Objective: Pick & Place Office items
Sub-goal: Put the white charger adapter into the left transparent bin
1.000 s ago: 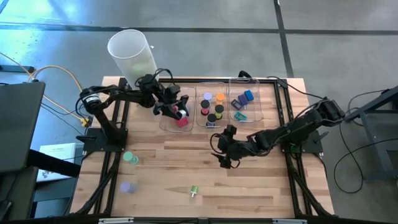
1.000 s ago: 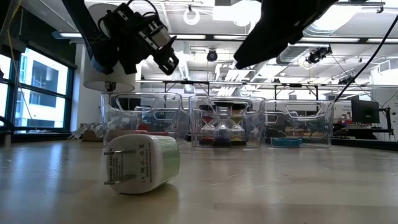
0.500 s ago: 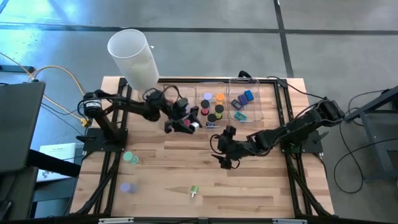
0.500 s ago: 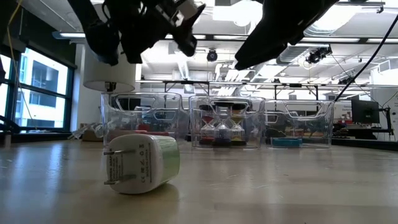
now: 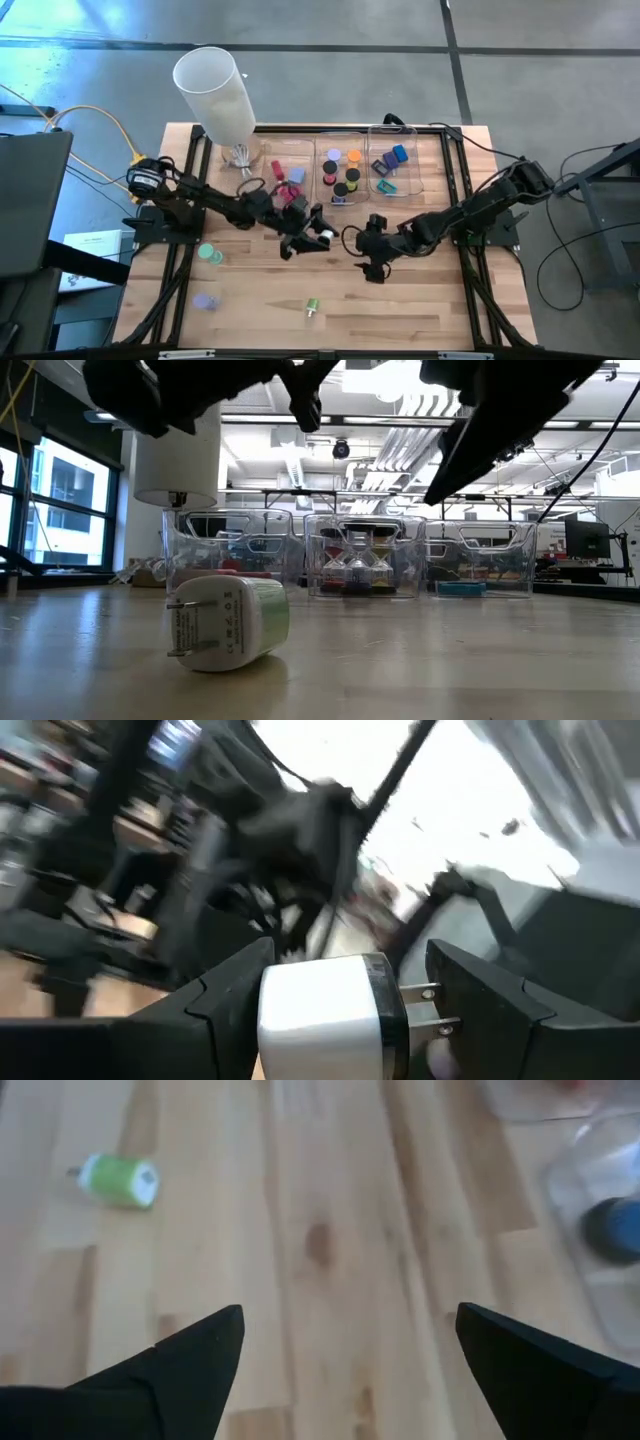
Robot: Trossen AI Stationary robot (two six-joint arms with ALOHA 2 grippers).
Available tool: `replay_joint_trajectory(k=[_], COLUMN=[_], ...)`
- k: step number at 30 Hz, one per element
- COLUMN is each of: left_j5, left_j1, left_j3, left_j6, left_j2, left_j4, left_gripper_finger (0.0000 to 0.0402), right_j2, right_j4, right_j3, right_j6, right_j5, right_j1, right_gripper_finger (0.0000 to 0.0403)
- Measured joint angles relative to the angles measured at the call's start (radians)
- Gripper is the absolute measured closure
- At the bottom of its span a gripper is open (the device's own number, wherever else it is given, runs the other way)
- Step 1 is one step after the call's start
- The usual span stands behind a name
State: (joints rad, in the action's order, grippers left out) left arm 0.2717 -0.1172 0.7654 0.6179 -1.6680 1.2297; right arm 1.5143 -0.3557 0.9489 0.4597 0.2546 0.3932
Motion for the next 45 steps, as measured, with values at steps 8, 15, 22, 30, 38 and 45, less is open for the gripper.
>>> replay_joint_trajectory(k=[8,15,22,30,38,45], left_j5=[-0.68,-1.25,-1.799,-1.845,-1.844,-1.835], left_j1=[-0.096,-0.082,-0.091,-0.086,-0.054,-0.053], left_j3=[0.0,0.0,0.0,-0.002,-0.003,-0.003], left_j6=[0.049,-0.39,-0.985,-1.204,-1.163,-1.046], left_j2=[0.0,0.036,0.068,0.061,0.042,-0.025], left_j4=[0.025,0.094,0.09,0.059,0.041,0.0], left_gripper_finger=[0.016,0.016,0.016,0.016,0.016,0.016], right_j2=[0.0,-0.001,-0.001,-0.001,-0.001,-0.001], right_j4=[0.005,0.022,0.048,0.053,0.061,0.079], right_j3=[0.0,0.0,0.0,0.0,0.0,0.0], right_j6=[0.052,0.154,0.171,0.165,0.201,0.202], right_j5=[-0.001,0.008,0.092,0.121,0.134,0.137], right_j1=[0.106,0.204,0.302,0.307,0.305,0.305], right_gripper_finger=[0.005,0.005,0.005,0.005,0.005,0.005])
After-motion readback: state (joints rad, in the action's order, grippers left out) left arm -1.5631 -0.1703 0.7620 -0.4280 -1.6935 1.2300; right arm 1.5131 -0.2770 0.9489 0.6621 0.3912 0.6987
